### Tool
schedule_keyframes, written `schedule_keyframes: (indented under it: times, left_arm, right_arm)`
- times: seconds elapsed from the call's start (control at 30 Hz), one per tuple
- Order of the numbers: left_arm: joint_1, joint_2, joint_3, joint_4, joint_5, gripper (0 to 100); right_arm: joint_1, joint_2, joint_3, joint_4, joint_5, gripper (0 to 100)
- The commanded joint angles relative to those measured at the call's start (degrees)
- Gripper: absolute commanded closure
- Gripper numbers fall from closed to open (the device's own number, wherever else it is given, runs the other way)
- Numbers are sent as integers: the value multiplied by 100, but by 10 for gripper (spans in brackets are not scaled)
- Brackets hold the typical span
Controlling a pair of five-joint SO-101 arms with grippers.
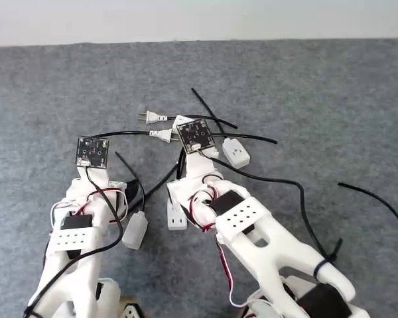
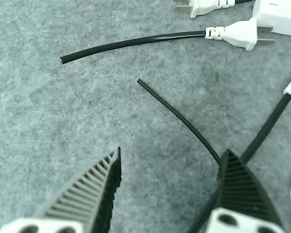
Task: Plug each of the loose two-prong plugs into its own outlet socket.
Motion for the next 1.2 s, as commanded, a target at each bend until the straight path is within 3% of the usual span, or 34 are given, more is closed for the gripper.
schedule_keyframes:
  times: [0.0, 0.63, 0.83, 0.93, 1.17]
  left_arm:
    - [-26, -105, -242, -141, 44, 700]
    - [9, -53, -233, -79, 35, 700]
    - [53, 97, -514, 686, -18, 700]
    - [79, 615, -831, 835, -316, 700]
    - [316, 2382, -2273, 2101, -1415, 701]
  right_arm:
    - [-40, -57, 167, 84, 299, 991]
    - [189, -84, 167, -84, 448, 991]
    - [233, -189, 132, -84, 448, 991]
    - [233, -532, 123, -84, 457, 991]
    - [277, -1015, 141, -84, 571, 991]
